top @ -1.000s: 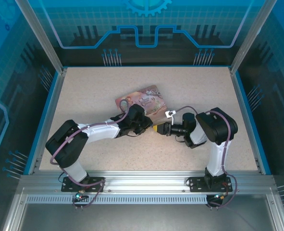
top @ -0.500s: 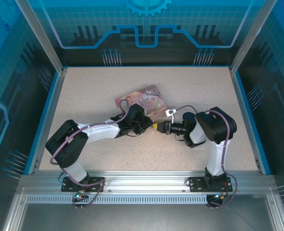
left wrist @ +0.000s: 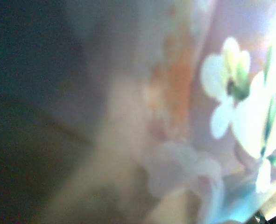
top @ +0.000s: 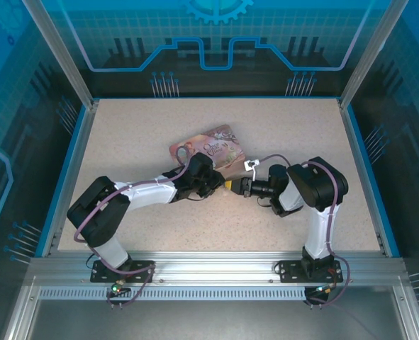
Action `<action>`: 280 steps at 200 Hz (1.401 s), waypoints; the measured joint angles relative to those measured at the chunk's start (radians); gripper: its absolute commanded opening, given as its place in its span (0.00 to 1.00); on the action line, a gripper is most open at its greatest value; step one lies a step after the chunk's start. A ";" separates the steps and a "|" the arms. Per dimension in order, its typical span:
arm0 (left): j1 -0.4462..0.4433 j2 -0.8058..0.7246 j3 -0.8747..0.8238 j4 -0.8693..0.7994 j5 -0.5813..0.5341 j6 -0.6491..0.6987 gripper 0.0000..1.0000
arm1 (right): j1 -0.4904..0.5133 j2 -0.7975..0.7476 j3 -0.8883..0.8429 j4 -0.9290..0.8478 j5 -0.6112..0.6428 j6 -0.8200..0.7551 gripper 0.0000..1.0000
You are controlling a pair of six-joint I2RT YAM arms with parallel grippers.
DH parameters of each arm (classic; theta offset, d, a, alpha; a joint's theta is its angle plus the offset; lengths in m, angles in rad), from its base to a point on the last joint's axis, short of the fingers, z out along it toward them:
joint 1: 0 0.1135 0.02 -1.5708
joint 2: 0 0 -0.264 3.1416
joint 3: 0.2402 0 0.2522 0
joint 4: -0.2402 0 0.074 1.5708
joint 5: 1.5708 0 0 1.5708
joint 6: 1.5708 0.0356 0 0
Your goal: Unlock a padlock with a key
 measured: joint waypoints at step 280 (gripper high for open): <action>0.008 0.000 0.000 0.010 -0.011 -0.014 0.00 | 0.028 0.001 -0.006 0.019 0.119 0.611 0.01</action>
